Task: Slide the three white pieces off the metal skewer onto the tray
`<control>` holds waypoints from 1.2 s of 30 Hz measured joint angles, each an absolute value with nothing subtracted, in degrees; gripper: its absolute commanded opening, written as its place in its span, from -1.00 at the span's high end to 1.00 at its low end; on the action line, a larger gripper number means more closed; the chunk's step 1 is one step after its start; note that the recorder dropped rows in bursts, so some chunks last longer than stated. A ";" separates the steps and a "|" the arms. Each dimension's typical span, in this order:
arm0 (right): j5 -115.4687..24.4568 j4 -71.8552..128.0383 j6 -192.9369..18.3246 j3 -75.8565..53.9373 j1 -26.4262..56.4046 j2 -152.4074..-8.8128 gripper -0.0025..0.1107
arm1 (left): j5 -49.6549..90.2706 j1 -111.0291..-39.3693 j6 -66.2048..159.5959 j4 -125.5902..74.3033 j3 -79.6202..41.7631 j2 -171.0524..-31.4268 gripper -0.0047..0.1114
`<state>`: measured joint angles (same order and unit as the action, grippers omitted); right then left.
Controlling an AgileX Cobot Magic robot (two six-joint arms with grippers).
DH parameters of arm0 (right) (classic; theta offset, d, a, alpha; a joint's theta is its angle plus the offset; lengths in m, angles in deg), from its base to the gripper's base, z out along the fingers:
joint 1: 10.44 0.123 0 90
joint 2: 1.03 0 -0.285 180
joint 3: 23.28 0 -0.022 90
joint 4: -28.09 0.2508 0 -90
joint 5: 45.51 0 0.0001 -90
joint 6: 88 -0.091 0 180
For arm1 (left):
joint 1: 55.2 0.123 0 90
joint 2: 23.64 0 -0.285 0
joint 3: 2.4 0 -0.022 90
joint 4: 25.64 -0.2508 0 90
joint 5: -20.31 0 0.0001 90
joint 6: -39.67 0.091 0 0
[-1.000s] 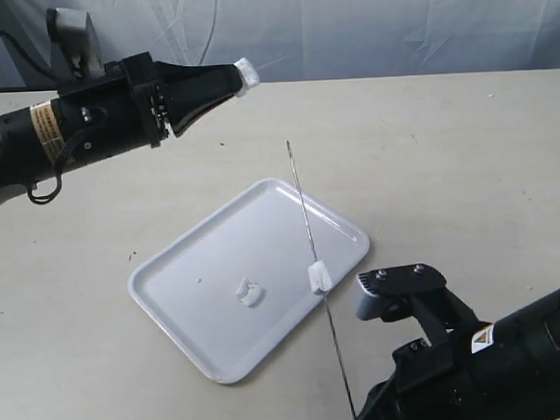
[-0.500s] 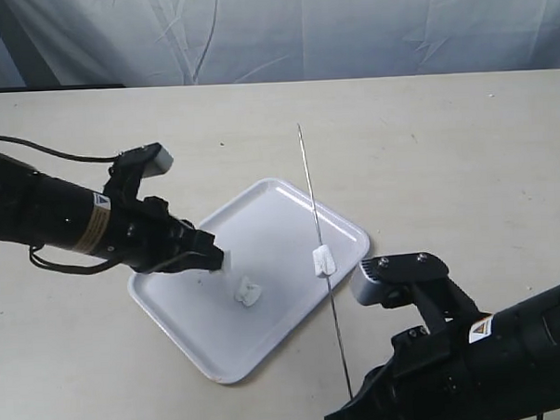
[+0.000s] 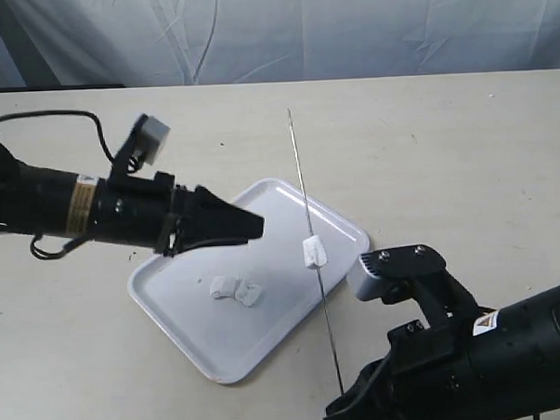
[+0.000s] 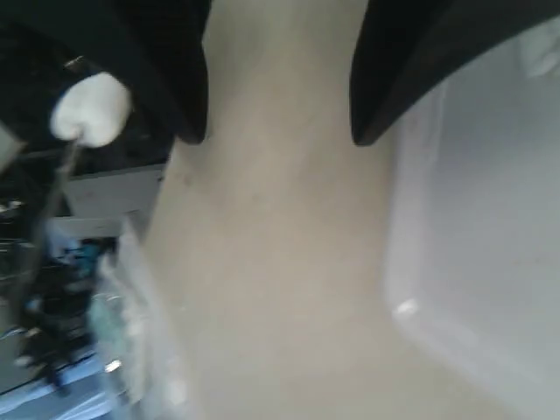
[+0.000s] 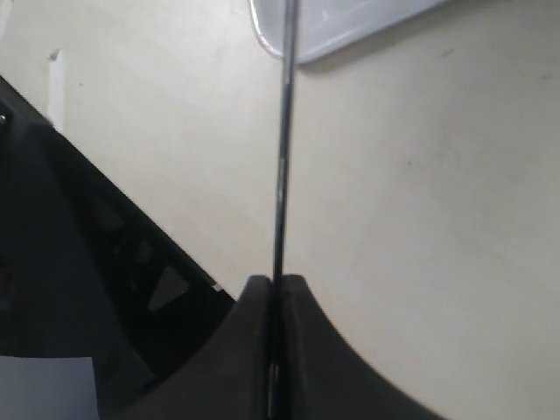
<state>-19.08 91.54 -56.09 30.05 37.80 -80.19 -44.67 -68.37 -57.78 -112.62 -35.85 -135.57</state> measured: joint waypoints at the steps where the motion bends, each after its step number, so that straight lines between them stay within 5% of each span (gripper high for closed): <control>1: -19.19 92.34 -55.17 30.05 37.80 -79.92 0.97 | -46.35 -67.90 -56.69 -111.40 -35.74 -134.69 0.09; 36: -20.82 103.34 -48.14 25.21 37.80 -78.20 0.97 | -49.35 -74.00 -55.37 -107.41 -35.66 -121.23 0.09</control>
<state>-20.82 103.34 -48.14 25.21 37.80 -78.20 -49.35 -74.00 -55.37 -107.41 -35.66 -121.23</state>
